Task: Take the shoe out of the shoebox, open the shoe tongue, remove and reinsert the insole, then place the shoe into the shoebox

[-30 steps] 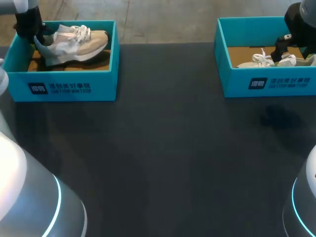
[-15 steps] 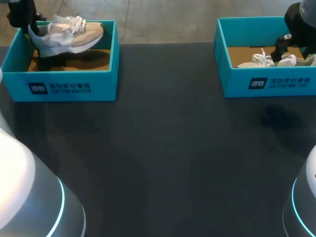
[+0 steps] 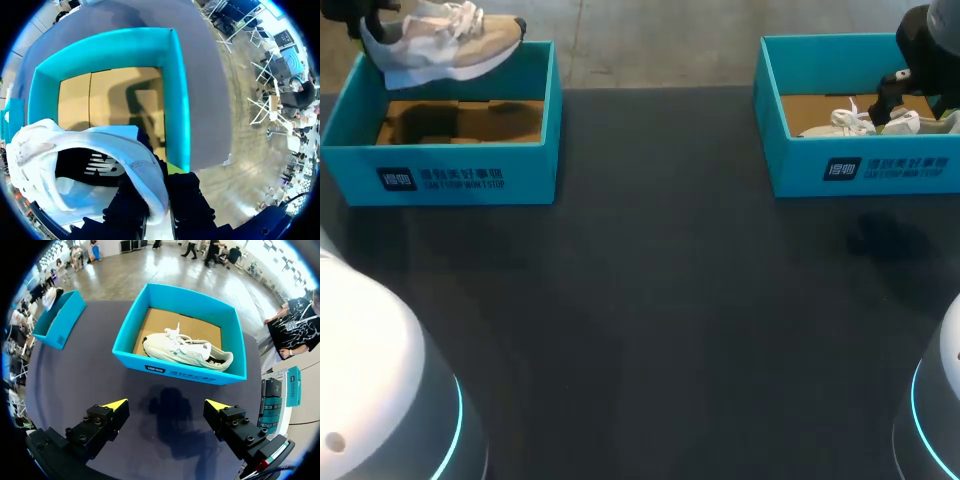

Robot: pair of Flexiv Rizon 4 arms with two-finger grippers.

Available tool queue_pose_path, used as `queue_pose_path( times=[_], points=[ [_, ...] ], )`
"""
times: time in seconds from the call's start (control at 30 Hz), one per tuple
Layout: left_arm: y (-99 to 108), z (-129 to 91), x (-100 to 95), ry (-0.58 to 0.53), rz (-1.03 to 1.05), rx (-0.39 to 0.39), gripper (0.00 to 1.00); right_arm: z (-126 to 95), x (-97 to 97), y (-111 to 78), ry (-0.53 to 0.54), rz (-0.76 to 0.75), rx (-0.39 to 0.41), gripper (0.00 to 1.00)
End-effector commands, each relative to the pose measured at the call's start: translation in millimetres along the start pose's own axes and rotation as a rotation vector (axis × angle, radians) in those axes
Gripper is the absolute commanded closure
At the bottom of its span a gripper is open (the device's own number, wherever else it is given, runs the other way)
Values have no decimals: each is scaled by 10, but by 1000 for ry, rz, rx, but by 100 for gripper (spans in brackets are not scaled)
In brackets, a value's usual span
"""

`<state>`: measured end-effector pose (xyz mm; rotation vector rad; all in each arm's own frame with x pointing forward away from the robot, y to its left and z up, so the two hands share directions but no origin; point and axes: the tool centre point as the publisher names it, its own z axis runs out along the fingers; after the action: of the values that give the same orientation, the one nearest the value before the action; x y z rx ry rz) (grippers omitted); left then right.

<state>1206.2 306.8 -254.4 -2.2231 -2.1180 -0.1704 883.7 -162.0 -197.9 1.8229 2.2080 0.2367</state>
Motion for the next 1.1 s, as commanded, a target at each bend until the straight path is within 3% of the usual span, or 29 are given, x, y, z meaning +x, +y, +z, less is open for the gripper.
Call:
queue_pose_path(
  times=[0.03, 0.3, 1.1],
  points=[
    [-186, -345, -2, 19, 2, -31, 100, 5, -6, -3, 2, -1, -1, 0],
    [-298, -589, -13, 34, -11, -43, 100, 5, -6, -3, 2, -1, -1, 0],
    [-298, -589, -13, 34, -11, -43, 100, 5, -6, -3, 2, -1, -1, 0]
  ],
)
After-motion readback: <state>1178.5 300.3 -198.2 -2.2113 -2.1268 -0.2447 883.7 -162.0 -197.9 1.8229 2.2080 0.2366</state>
